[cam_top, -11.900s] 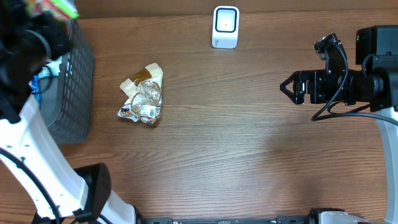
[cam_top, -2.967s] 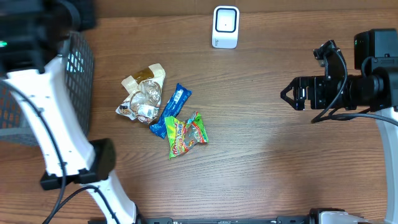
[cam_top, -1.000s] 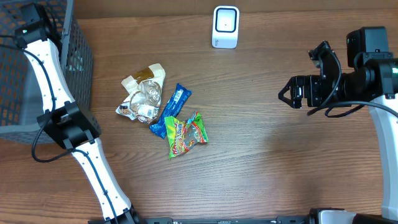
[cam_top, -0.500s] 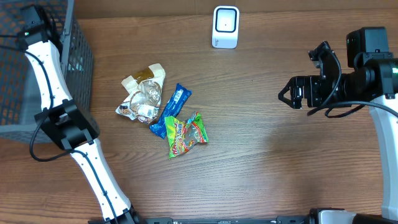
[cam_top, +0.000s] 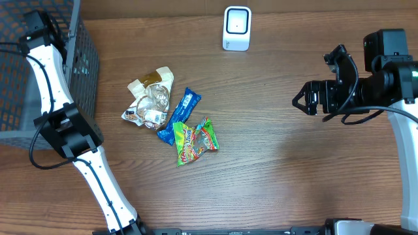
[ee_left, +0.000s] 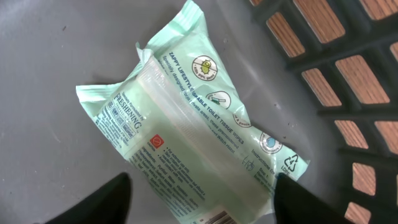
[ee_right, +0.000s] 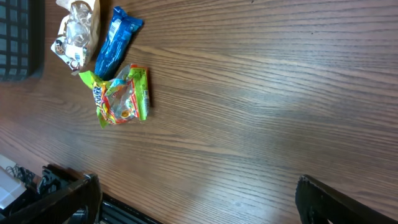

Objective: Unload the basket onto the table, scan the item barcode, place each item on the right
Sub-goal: 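Reach the left gripper into the basket and grasp the mint-green wipes pack, then lift the mint-green pack out and set it right of the green bag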

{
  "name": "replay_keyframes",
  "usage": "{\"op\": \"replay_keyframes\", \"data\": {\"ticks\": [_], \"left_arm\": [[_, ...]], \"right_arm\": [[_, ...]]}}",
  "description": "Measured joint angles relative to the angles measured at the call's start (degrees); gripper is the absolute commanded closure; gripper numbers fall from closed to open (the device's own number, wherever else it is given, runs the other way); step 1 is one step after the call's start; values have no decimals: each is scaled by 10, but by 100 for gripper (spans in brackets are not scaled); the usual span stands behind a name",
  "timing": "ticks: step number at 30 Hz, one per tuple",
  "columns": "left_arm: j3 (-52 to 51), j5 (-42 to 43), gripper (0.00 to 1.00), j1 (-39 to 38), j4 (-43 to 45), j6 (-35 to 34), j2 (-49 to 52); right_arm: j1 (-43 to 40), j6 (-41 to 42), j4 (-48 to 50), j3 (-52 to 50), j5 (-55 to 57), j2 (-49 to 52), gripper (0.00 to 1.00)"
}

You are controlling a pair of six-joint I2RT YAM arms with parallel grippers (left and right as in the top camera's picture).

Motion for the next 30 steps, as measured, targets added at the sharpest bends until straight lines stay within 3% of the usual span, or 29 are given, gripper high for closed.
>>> {"op": "replay_keyframes", "data": {"ticks": [3, 7, 19, 23, 30], "left_arm": [[0, 0, 46, 0, 0, 3, 0], [0, 0, 21, 0, 0, 5, 0], [-6, 0, 6, 0, 2, 6, -1], [-32, 0, 5, 0, 19, 6, -7], [-71, 11, 16, 6, 52, 6, -12]], "right_arm": [[0, 0, 0, 0, 0, 0, 0], [0, 0, -1, 0, 0, 0, 0], [0, 0, -1, 0, 0, 0, 0], [0, 0, -1, 0, 0, 0, 0], [0, 0, -4, 0, 0, 0, 0]]}}
